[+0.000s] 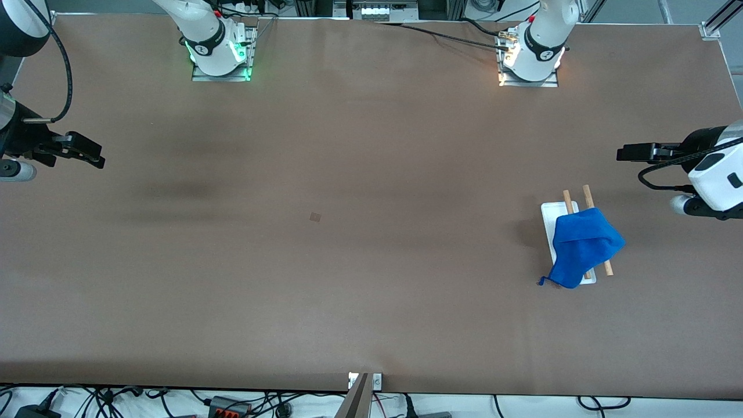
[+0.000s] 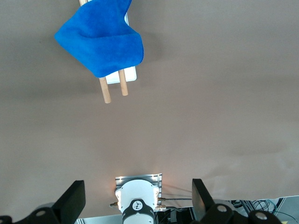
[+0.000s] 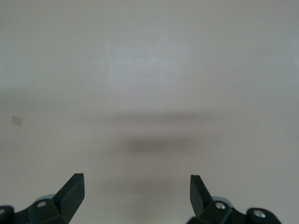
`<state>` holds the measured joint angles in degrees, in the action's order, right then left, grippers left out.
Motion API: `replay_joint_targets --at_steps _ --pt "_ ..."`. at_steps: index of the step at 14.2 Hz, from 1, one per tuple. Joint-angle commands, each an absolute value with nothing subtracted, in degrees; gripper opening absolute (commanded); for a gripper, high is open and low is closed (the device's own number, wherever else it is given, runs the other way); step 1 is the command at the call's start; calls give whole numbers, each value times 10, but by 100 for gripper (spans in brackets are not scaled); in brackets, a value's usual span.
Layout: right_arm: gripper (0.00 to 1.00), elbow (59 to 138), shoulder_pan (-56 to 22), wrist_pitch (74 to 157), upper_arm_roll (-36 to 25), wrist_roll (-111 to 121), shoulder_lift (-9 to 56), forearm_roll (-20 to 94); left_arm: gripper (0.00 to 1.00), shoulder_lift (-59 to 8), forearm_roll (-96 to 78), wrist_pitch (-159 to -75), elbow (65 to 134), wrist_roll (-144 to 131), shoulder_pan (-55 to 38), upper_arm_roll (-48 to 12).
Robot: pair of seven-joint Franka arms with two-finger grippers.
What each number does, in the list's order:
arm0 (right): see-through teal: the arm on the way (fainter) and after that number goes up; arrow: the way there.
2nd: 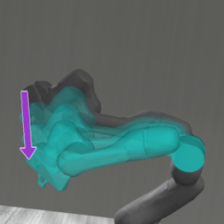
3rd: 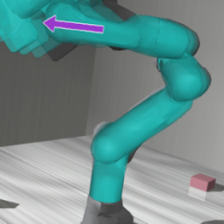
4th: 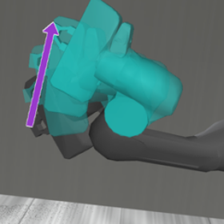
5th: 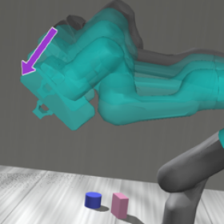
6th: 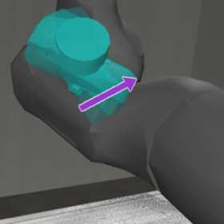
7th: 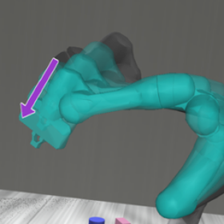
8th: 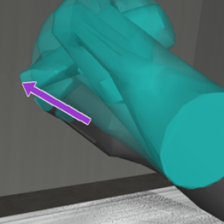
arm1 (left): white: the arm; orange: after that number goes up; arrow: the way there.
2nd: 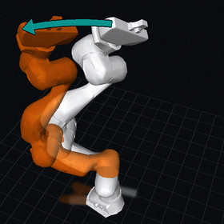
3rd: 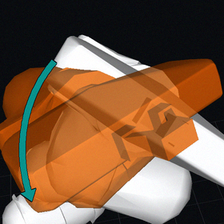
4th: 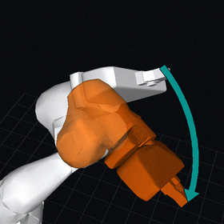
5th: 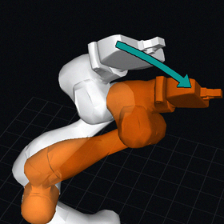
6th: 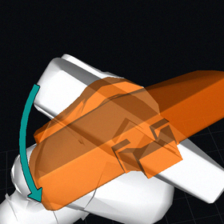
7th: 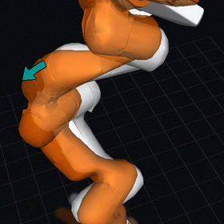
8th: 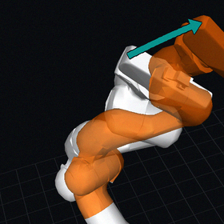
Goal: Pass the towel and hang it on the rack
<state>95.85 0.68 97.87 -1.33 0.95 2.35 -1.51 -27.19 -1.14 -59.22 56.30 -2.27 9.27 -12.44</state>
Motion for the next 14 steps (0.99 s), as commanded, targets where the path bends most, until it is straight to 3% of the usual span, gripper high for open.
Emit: replay_joint_targets --at_steps 1,3,4,9,14 --pt "100 964 15 969 -8 14 9 -16 100 -222 1 -627 633 -24 91 -117" --pt "100 969 14 969 -7 11 3 -16 100 -88 1 -788 824 -21 96 -116" --pt "100 971 13 968 -7 11 0 -15 100 -47 0 -823 884 -22 91 -106" --pt "100 976 12 967 -5 13 -4 -18 100 65 1 -898 1017 -45 88 -94" --pt "100 976 12 967 -4 13 -3 -18 100 88 1 -889 1028 -83 84 -74"
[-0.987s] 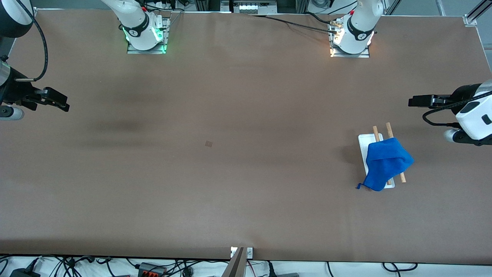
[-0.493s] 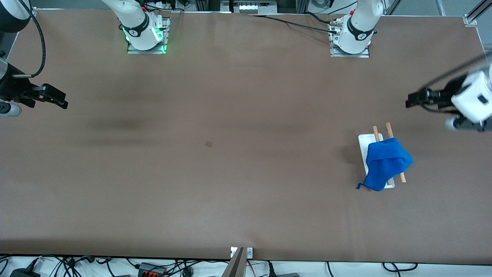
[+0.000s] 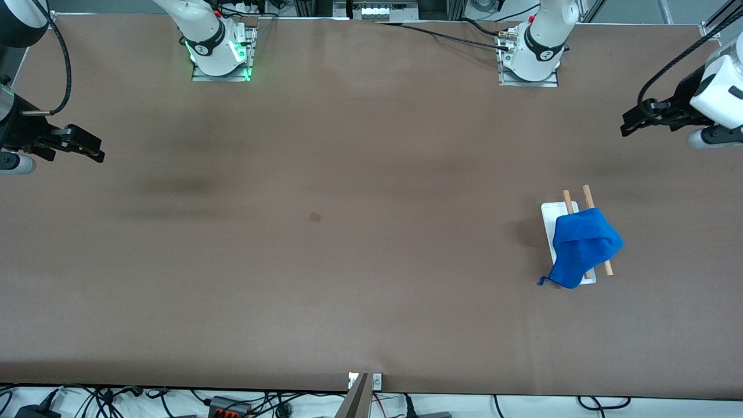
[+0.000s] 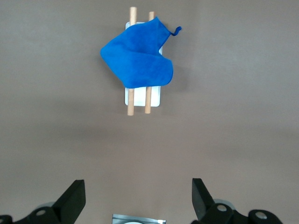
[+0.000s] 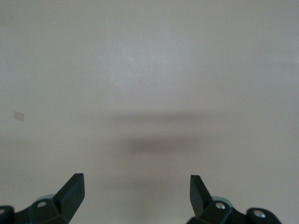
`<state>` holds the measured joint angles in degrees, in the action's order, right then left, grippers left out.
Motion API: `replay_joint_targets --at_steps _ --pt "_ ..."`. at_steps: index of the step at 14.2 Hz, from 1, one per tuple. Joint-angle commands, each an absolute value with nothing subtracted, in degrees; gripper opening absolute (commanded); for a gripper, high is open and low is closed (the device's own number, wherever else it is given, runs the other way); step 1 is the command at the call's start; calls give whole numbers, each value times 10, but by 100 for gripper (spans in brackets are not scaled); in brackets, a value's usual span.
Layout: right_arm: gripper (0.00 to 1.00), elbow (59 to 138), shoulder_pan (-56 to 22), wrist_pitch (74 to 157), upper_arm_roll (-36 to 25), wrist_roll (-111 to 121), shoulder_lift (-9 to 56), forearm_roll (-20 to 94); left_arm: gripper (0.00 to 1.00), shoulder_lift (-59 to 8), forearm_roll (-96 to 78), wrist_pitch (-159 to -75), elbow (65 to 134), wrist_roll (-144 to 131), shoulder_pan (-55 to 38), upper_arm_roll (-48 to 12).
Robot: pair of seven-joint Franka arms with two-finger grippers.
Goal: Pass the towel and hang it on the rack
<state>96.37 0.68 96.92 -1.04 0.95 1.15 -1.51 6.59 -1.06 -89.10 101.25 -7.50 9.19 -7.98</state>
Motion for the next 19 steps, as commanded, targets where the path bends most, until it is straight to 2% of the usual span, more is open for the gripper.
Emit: replay_joint_targets --at_steps 1,19 --pt "100 976 12 967 -4 13 -3 -18 100 91 1 -889 1030 -83 81 -74" --pt "100 975 13 968 -4 12 0 -18 100 95 1 -919 1044 -83 59 -75"
